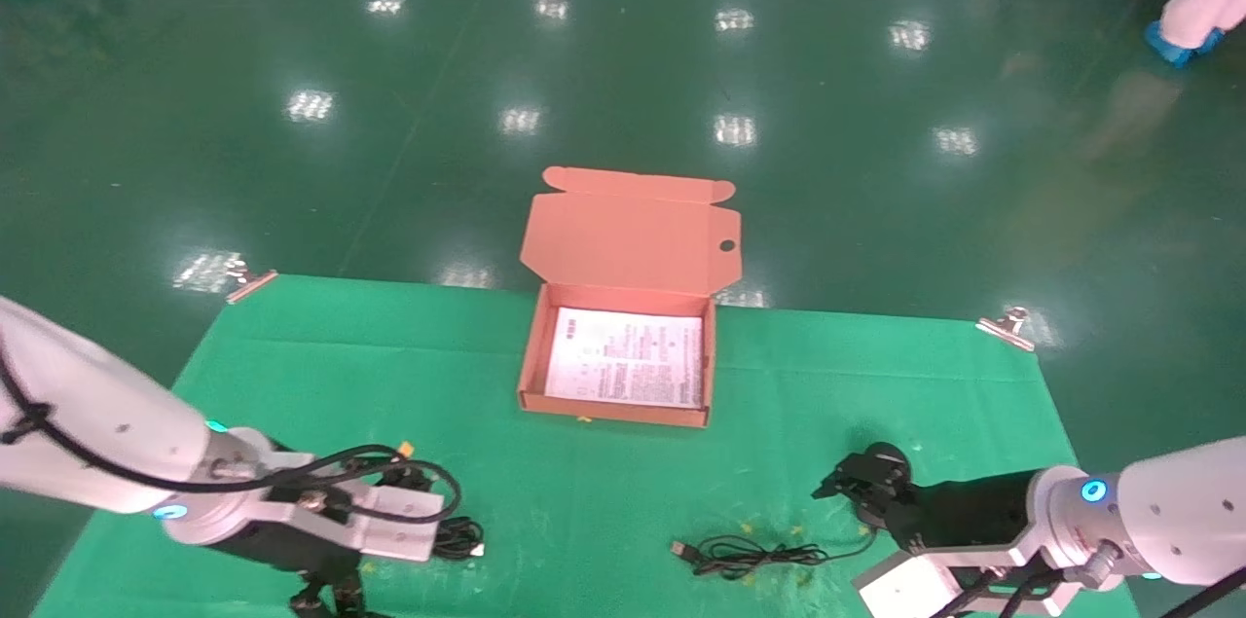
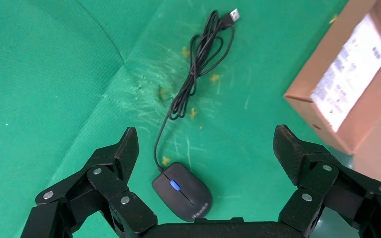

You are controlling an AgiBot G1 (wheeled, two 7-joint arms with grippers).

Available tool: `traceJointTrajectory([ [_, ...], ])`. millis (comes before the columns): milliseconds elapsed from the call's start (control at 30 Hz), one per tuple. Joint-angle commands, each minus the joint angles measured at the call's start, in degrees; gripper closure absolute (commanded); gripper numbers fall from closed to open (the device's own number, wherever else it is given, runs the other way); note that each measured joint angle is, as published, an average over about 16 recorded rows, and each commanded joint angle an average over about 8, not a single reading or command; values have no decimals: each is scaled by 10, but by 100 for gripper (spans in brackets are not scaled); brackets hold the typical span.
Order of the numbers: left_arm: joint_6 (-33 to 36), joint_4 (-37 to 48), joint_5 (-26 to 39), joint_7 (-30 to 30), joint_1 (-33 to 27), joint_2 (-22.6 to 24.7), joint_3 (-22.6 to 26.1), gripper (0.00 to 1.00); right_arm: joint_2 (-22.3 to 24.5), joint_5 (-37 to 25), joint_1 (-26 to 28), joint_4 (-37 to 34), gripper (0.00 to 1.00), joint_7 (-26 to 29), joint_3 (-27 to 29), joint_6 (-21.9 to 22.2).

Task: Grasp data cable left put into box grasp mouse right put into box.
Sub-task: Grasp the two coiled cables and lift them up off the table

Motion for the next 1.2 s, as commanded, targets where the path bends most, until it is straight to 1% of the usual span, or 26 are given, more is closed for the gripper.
traceJointTrajectory([
  [33,-5,8,11,-5,4,4,4,0,-5,-16,-7,-1,0,7,-4,11],
  [300,-45,87,18,-1,14,20,0,0,-25,-33,-26,-23,0,55,-5,37],
  [533,-81,173,20,13,15,42,-5,0,-53,-37,-24,-71,0,72,-7,50],
  [700,-105,244,23,31,11,62,-6,0,-79,-41,-17,-119,0,66,-10,61],
  [900,-135,332,24,66,7,87,-7,0,-117,-52,-8,-186,0,48,-18,84],
  [1200,-175,420,26,126,4,118,-6,0,-154,-63,-4,-266,0,11,-23,128],
])
